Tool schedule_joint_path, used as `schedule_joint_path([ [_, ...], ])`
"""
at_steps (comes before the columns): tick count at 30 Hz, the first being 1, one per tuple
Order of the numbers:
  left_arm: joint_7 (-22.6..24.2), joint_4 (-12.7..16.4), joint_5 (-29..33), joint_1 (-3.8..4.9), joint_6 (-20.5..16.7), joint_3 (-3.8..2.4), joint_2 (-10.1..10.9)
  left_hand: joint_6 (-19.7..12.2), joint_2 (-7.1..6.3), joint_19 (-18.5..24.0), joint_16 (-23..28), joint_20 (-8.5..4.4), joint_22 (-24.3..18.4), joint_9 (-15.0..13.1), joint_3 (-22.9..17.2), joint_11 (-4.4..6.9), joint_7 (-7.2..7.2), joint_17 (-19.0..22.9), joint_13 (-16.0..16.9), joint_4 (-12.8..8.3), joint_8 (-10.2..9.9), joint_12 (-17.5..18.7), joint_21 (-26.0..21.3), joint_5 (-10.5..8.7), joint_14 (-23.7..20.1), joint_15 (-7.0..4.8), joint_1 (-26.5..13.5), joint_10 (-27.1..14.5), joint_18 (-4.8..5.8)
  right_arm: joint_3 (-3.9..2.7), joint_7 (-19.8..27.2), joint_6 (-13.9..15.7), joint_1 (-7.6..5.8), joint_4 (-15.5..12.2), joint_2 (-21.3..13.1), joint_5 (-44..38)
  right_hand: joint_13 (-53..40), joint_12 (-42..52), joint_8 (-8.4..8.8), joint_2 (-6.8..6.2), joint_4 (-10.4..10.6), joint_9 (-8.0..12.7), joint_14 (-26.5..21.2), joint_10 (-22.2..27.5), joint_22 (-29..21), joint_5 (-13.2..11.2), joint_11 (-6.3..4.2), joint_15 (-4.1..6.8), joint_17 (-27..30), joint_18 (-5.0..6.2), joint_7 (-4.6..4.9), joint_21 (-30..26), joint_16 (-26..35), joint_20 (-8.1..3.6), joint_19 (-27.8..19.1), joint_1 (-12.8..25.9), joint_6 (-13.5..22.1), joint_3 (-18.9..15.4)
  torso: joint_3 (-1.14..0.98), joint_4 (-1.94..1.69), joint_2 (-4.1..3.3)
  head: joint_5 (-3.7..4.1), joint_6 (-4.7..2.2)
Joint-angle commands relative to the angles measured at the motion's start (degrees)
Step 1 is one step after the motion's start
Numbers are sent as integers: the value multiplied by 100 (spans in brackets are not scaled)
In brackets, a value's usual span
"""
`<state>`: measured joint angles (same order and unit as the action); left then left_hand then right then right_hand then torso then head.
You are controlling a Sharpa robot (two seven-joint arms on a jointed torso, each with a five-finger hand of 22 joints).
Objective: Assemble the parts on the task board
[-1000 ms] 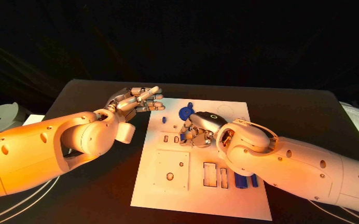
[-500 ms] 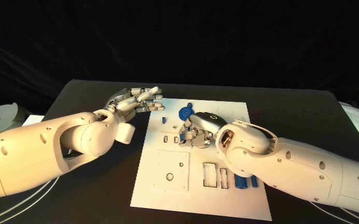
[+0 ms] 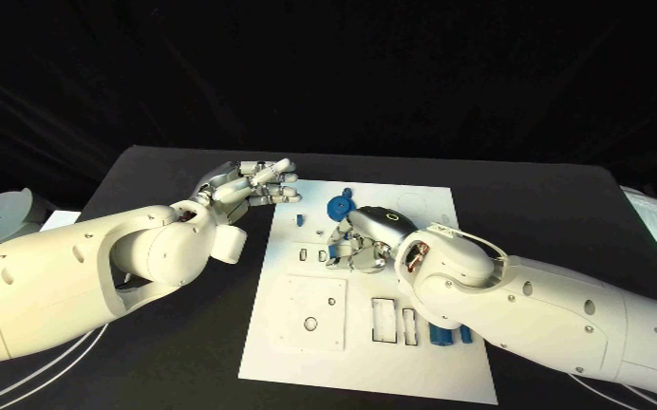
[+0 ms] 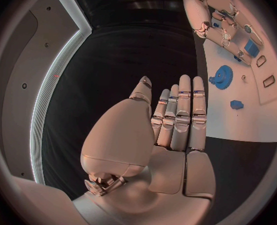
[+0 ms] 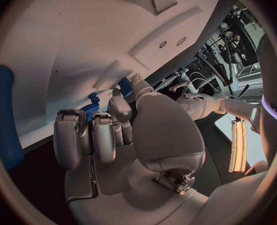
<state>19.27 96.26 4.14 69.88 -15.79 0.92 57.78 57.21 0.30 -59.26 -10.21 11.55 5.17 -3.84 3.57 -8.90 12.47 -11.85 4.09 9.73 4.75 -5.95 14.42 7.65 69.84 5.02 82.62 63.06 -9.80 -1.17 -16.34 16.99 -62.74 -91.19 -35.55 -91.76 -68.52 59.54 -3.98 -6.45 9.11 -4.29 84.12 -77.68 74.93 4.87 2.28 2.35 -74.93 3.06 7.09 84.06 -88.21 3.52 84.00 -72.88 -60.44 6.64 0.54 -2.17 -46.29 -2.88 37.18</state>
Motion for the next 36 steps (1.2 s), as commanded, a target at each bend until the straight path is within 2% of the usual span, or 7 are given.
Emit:
schedule_joint_path([
  [1, 56, 1, 14, 5, 110, -3, -10, -22, 60, -4, 18, 23, -10, 0, -6, 10, -6, -8, -1, -43, -26, 40, -35, -3, 1, 39, 14, -16, -73, 8, 73, 346, 22, -29, -50, -36, 11, -35, 26, -104, 71, 24, 513, 48, 285, 36, 8, -47, -1186, -42, 19, -38, 25, 52, 69, 0, 91, -95, -1, -3, -1, 1, -4],
  [9, -5, -31, 14, 5, 200, -3, -10, 22, 108, -215, -103, -62, 16, -4, 23, 90, -62, -178, 44, -80, -35, -15, 59, -7, 315, -62, 22, 204, -84, -31, 1498, 688, -14, -253, -353, 1067, 50, -11, 61, -327, 775, 73, 502, 122, 195, 80, 224, -220, -1152, -26, 268, -100, 56, 217, 19, -400, 1283, -971, 5, 9, 6, -18, -12],
  [16, -212, -136, -165, 4, 351, 6, -61, 163, 185, -1194, -1049, -458, 313, -9, -34, 370, -268, -938, 139, -125, -29, -137, 707, 30, 1563, -441, 167, 754, -82, -87, 2191, 461, -227, -628, -883, 2427, 100, -52, -20, -82, 747, 21, 502, 196, 130, 87, 213, -229, -1161, -8, 244, -137, 54, 229, -15, -445, 909, -1070, -7, 34, 58, -50, -15],
  [22, -1114, -257, -1309, 3, 530, 20, -141, 402, 62, -1930, -6342, -761, 1044, -53, 58, 666, -513, -5907, 647, 68, 48, -807, 1824, -8, 1894, -707, -85, 1669, -29, -113, 2355, 582, -478, -792, -1413, 3400, 105, -23, -35, 90, 701, 15, 502, 202, 147, 155, 185, -206, -1160, -11, 213, -129, 57, 210, -7, -547, 805, -1052, -42, 115, 159, -104, 22],
  [26, -2272, -298, -2180, 9, 821, 20, -200, 626, 85, -2334, -7408, -874, 3456, -179, 221, 782, -668, -7084, 1464, 380, 290, -1775, 3953, 0, 1929, -791, -501, 1713, 268, -118, 2350, 618, -672, -706, -1678, 3773, 117, -21, -40, 167, 674, 14, 490, 205, 118, 238, 171, -194, -1114, -5, 200, -144, 91, 199, -20, -585, 760, -1055, -59, 138, 244, -137, 45],
  [30, -3799, -389, -3476, 76, 1292, 12, -338, 765, 191, -2463, -7979, -976, 5829, -660, 89, 956, -794, -7815, 4677, 436, 1037, -5031, 5909, 43, 2016, -885, -355, 1358, 536, -119, 2286, 645, -785, -599, -1861, 3879, 123, -15, -44, 204, 654, 14, 481, 201, 88, 293, 161, -185, -1077, 2, 190, -160, 118, 191, -32, -608, 731, -1067, -92, 152, 323, -141, 87],
  [36, -4997, -576, -4687, 190, 1837, 8, -677, 270, 132, -2386, -7979, -930, 6458, -1382, 81, 926, -855, -7815, 5514, 684, 1868, -5883, 6427, -36, 2016, -891, -641, 1153, 598, -118, 1978, 679, -825, -524, -1966, 3728, 228, -133, -38, 242, 633, 18, 436, 260, -107, 616, 145, -167, -903, 43, 175, -271, 246, 172, -119, -616, 697, -1120, -124, 170, 363, -182, 119],
])
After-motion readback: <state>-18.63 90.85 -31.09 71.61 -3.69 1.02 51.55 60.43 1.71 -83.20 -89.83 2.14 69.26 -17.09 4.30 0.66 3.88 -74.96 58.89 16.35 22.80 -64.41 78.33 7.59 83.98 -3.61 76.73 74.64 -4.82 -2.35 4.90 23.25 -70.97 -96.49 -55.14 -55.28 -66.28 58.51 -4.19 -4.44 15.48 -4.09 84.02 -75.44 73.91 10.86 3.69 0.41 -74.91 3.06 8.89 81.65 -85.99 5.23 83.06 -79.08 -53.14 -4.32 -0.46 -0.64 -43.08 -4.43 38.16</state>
